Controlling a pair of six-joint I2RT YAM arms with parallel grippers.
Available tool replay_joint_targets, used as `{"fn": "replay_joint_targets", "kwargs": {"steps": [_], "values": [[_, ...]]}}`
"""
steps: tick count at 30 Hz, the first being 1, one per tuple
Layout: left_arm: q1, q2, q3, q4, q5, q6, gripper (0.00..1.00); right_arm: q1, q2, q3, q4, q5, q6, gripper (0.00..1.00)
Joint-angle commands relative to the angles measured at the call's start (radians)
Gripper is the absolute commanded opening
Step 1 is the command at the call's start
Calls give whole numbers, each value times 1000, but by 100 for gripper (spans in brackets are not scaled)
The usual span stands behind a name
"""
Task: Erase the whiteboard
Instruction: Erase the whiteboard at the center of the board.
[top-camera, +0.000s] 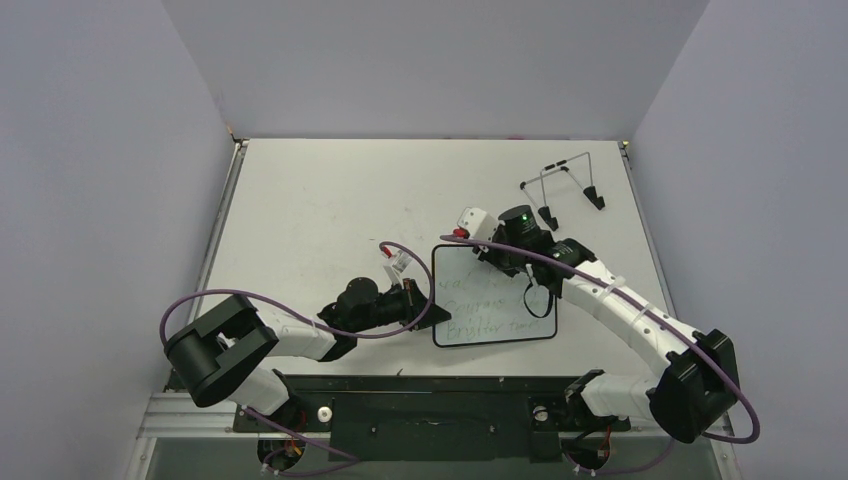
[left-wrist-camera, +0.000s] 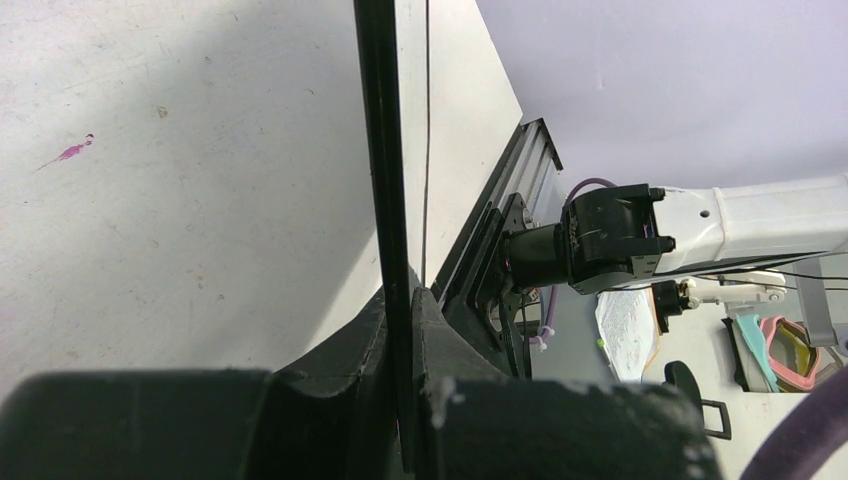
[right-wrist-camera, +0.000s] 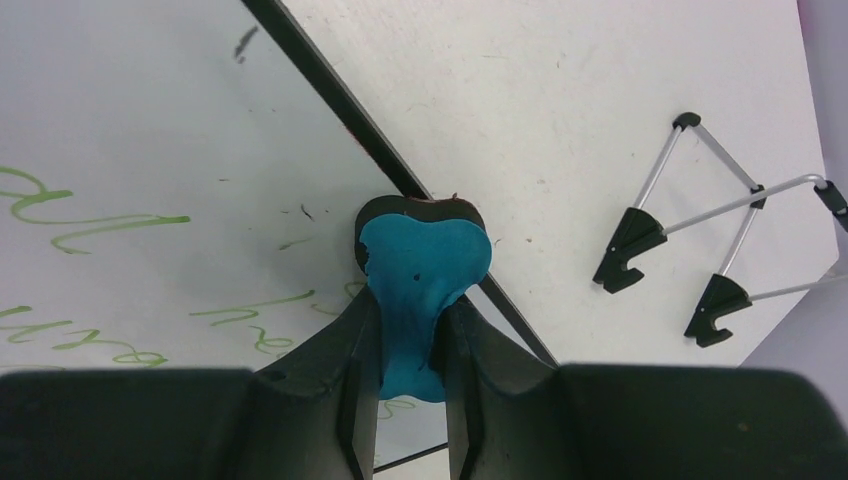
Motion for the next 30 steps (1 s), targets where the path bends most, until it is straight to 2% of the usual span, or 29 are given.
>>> {"fn": "replay_joint_targets", "kwargs": {"steps": [1, 5, 11, 15, 18, 21, 26, 30], "values": [[-10, -36, 31, 76, 22, 57, 0, -38, -26, 15, 28, -51, 46, 0], [-10, -35, 29, 75, 18, 58, 0, -64, -32, 12, -9, -185, 22, 0], [-10, -32, 32, 81, 19, 56, 0, 4, -4, 17, -125, -291, -116, 0], [-10, -40, 29, 75, 16, 58, 0, 5, -2, 18, -156, -274, -158, 0], [-10, -37, 30, 75, 19, 59, 0, -18, -11, 5, -61, -116, -66, 0], [-10, -31, 29, 79, 19, 59, 0, -65, -15, -4, 16, -26, 20, 0], [-10, -25, 31, 89, 22, 56, 0, -54, -4, -7, 1, -87, 4, 0], [-10, -32, 29, 84, 20, 57, 0, 9, 4, -4, -96, -212, -106, 0]]}}
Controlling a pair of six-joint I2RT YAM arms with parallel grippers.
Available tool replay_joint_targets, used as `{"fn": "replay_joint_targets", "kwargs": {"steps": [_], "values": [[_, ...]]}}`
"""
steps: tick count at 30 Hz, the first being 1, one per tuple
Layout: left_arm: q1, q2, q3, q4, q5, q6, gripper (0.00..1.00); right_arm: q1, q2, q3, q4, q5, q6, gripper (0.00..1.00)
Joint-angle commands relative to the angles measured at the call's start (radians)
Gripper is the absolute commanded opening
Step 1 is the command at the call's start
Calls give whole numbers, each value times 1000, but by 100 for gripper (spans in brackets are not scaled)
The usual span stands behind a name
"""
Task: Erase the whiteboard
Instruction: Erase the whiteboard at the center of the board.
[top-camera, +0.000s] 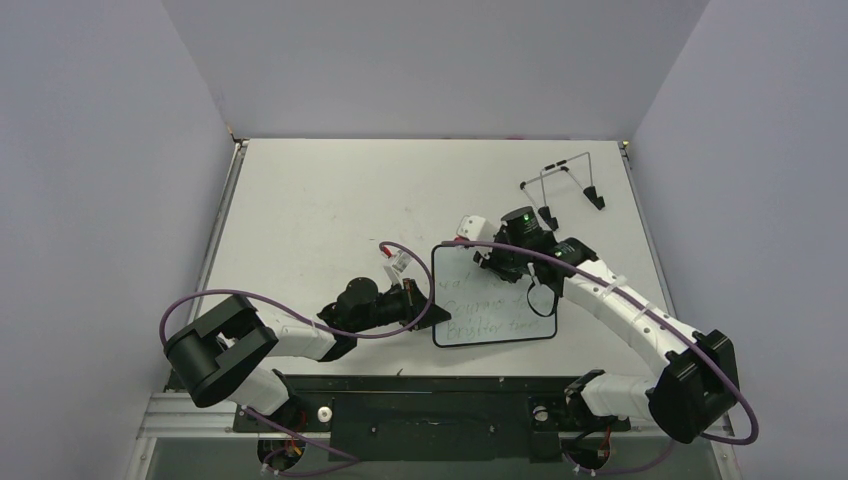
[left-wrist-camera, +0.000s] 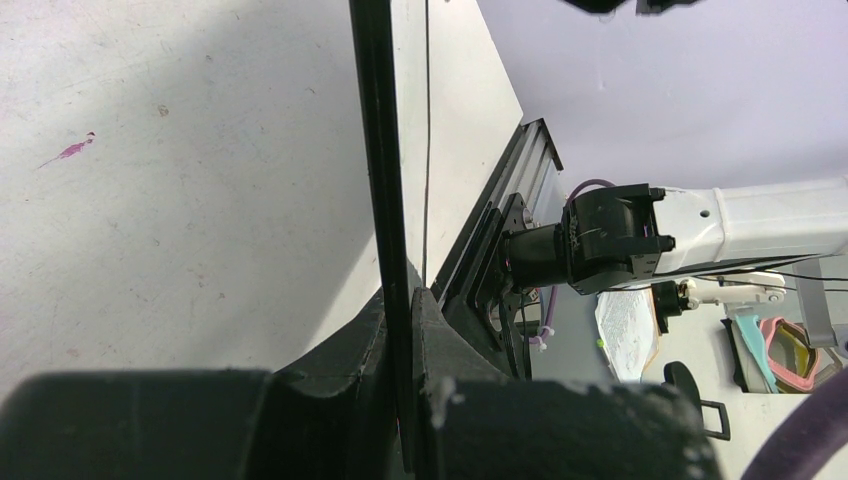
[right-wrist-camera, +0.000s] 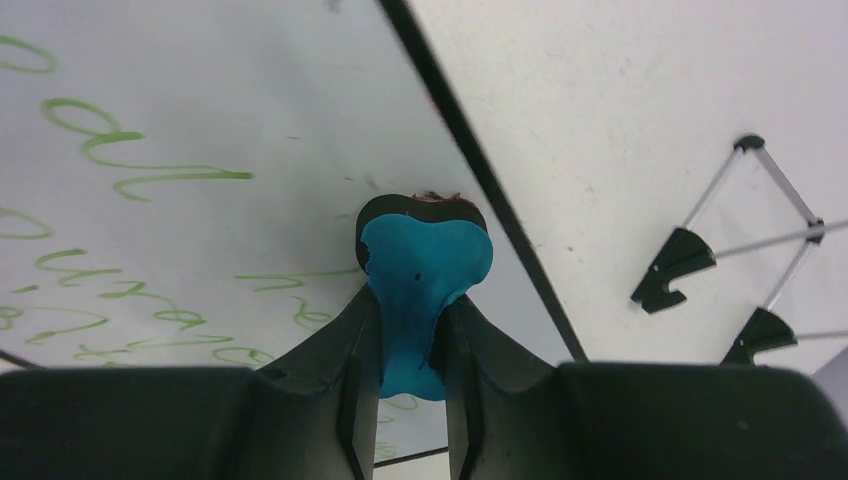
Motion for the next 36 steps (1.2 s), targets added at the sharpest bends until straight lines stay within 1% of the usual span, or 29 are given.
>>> {"fn": "replay_joint_targets", "kwargs": {"steps": [1, 4, 6, 7, 9, 10, 12, 15, 18, 22, 23, 26, 28, 32, 34, 35, 36], "values": [[-11, -33, 29, 84, 21, 57, 0, 70, 4, 2, -77, -129, -107, 0], [-10, -35, 29, 79, 20, 58, 0, 89, 2, 3, -92, -128, -127, 0], [-10, -34, 30, 79, 20, 59, 0, 75, 3, -3, -38, -28, -78, 0], [-10, -31, 30, 79, 20, 59, 0, 65, 3, -9, 21, 79, -23, 0], [-10, -28, 32, 81, 21, 58, 0, 25, 8, -3, 43, 111, 12, 0], [-10, -27, 33, 85, 23, 58, 0, 10, 6, -4, 39, 103, 10, 0], [-10, -21, 35, 88, 26, 57, 0, 9, -9, -20, 17, 60, -45, 0], [-10, -26, 33, 86, 27, 57, 0, 35, -11, -22, -46, -4, -114, 0], [-11, -37, 30, 79, 25, 59, 0, 64, -8, -23, -84, -29, -167, 0], [-11, -39, 30, 72, 23, 61, 0, 87, -10, -22, -72, -40, -158, 0], [-11, -38, 31, 71, 26, 62, 0, 89, -10, -26, -37, -22, -123, 0], [-11, -30, 34, 75, 28, 61, 0, 74, -10, -30, 57, 133, -31, 0], [-11, -28, 34, 79, 28, 62, 0, 57, -16, -29, 88, 180, 7, 0], [-10, -22, 33, 84, 29, 60, 0, 53, -23, -41, 89, 170, 2, 0], [-10, -20, 32, 88, 29, 58, 0, 58, -18, -33, 49, 86, -24, 0], [-11, -20, 31, 88, 30, 57, 0, 64, -18, -27, 11, 21, -59, 0], [-12, -21, 31, 88, 29, 57, 0, 82, -17, -25, -8, -8, -76, 0]]}}
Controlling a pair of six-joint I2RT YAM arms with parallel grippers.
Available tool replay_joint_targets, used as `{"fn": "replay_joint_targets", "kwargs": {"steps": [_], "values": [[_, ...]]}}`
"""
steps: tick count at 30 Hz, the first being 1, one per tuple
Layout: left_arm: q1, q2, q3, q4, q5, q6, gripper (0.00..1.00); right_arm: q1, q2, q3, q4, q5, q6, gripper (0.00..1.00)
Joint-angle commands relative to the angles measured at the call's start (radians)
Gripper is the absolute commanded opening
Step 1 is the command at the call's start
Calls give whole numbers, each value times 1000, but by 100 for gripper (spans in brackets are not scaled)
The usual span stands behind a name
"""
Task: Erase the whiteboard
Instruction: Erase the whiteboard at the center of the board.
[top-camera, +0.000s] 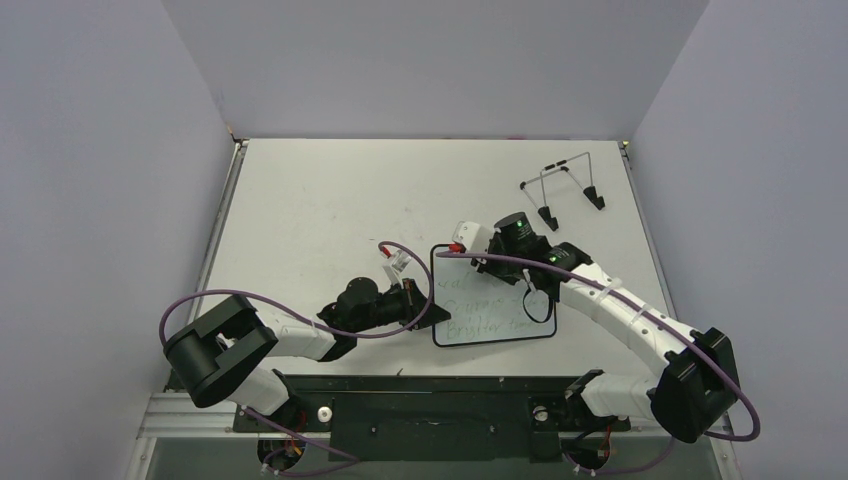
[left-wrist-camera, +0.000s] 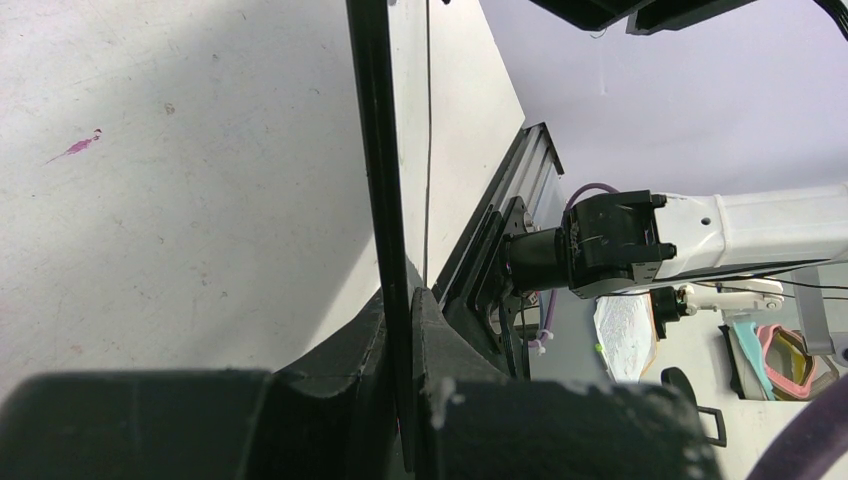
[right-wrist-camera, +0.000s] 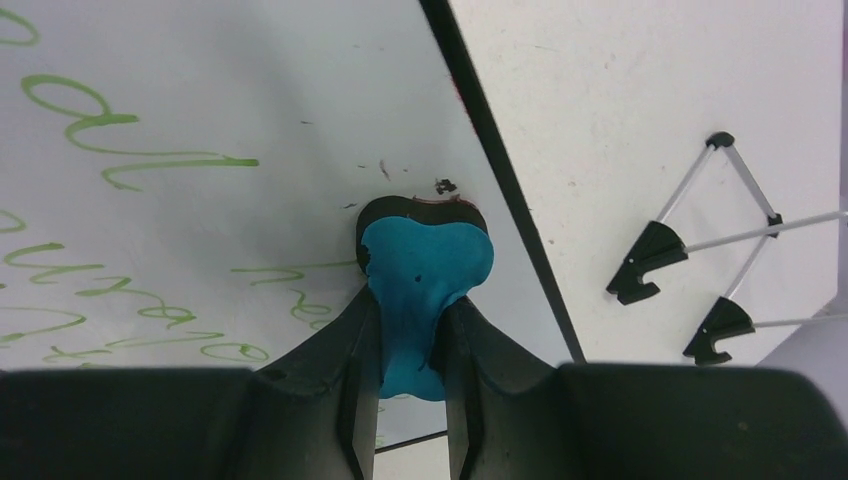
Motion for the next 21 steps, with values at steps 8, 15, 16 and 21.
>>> {"fn": "replay_joint_targets", "kwargs": {"steps": [8, 15, 16, 21], "values": [[-14, -21, 29, 94, 37, 67, 0, 23, -18, -10, 104, -12, 120, 0], [-20, -6, 37, 108, 41, 63, 0, -26, -26, -1, -5, -215, 13, 0], [-19, -5, 37, 110, 42, 61, 0, -20, -24, 5, -28, -264, -13, 0], [-21, -9, 29, 111, 37, 61, 0, -16, -14, -3, 79, -119, 116, 0]]}}
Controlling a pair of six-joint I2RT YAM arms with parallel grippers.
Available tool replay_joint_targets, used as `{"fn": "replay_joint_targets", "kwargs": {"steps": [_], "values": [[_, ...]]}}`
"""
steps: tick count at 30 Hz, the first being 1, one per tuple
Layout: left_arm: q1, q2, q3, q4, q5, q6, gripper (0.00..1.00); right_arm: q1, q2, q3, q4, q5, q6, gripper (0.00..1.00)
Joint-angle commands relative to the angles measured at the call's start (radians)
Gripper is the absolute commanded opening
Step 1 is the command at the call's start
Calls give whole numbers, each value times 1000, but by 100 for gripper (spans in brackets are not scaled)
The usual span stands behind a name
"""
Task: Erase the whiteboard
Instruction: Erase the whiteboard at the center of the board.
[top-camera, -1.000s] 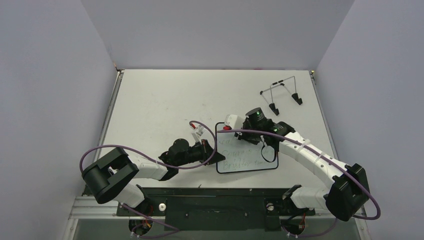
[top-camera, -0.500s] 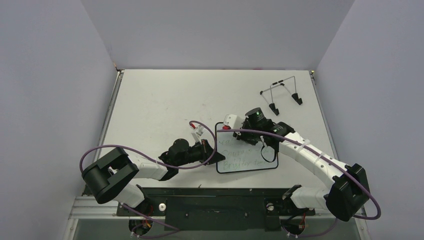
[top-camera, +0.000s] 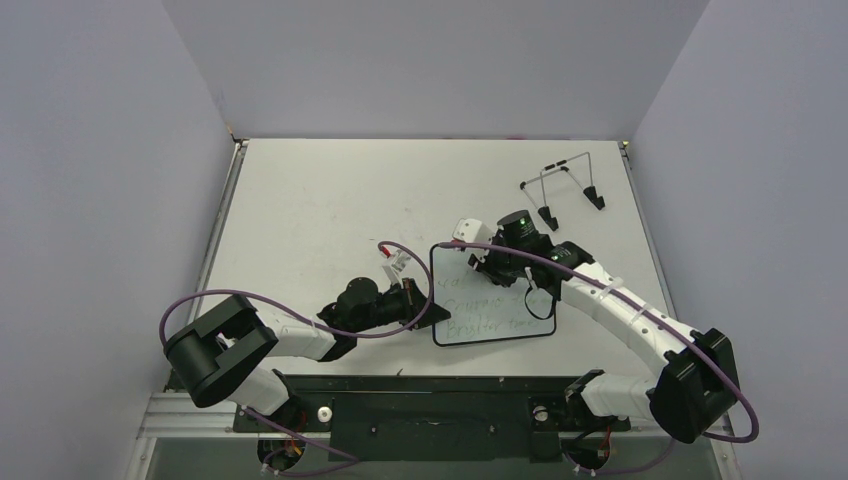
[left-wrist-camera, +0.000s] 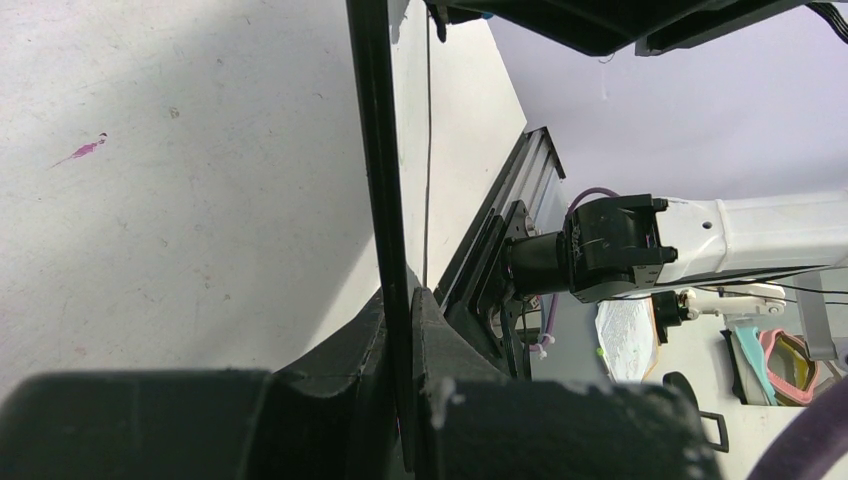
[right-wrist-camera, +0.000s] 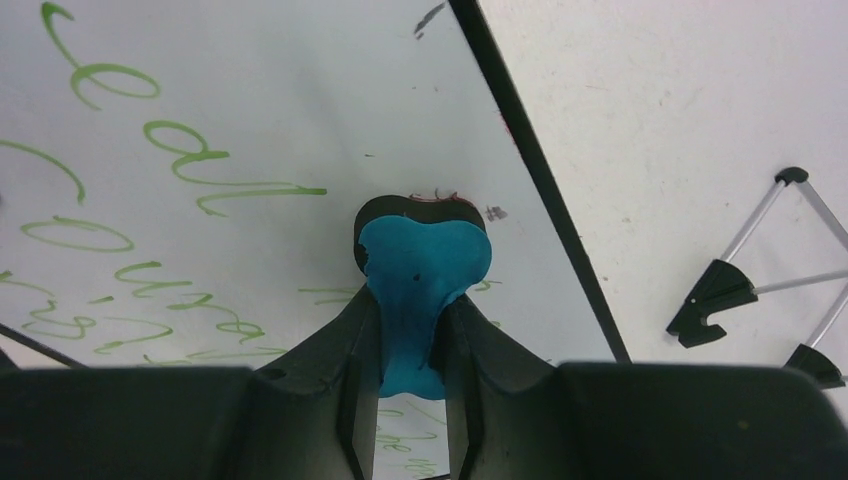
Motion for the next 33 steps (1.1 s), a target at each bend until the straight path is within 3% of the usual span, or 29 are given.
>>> {"fn": "replay_joint_targets", "kwargs": {"steps": [1, 4, 8, 10, 16, 21, 26, 33], "values": [[-21, -12, 29, 110, 44, 62, 0, -5, -12, -3, 103, 128, 93, 0], [-22, -8, 29, 113, 45, 61, 0, -29, -6, 5, 87, 152, 58, 0], [-22, -5, 31, 117, 49, 60, 0, -30, -21, 12, -99, -75, -135, 0], [-22, -7, 30, 116, 49, 61, 0, -17, -28, 10, -122, -99, -177, 0], [-23, -13, 24, 121, 46, 57, 0, -24, -10, -1, 6, 122, -50, 0], [-23, -12, 28, 122, 53, 57, 0, -22, -16, -2, -50, 5, -107, 0], [-23, -19, 27, 111, 54, 58, 0, -32, -10, -6, 29, 154, -32, 0], [-24, -22, 38, 88, 53, 58, 0, 10, -7, -3, 7, 75, -43, 0]]}}
